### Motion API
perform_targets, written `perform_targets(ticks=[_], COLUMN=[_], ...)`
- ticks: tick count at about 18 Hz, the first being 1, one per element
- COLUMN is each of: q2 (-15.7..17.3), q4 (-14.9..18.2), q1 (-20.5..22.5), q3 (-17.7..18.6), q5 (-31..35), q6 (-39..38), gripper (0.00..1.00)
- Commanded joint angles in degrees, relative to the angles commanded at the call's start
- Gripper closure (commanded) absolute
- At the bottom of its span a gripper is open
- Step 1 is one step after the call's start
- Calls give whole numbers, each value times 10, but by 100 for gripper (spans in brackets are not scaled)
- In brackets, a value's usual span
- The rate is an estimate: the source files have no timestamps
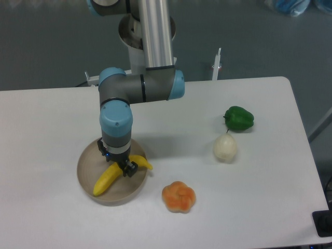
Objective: Pick up the banana from the plate
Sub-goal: 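Lower the open gripper onto the yellow banana and close on it, then lift the grasped banana up off the plate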
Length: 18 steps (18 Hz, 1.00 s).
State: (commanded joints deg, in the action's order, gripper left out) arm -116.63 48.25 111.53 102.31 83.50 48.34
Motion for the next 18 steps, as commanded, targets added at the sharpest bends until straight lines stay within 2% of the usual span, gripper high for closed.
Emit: perform_targets(ticks=[4, 8, 14, 18], q2=[12, 50, 127, 170], q4=[2, 13, 118, 183], q1=[3, 23, 90, 150], q3=[0, 3, 2, 1], q5=[-4, -4, 5, 40], q6=[1, 3, 16, 111], gripper=[69, 69, 69, 69])
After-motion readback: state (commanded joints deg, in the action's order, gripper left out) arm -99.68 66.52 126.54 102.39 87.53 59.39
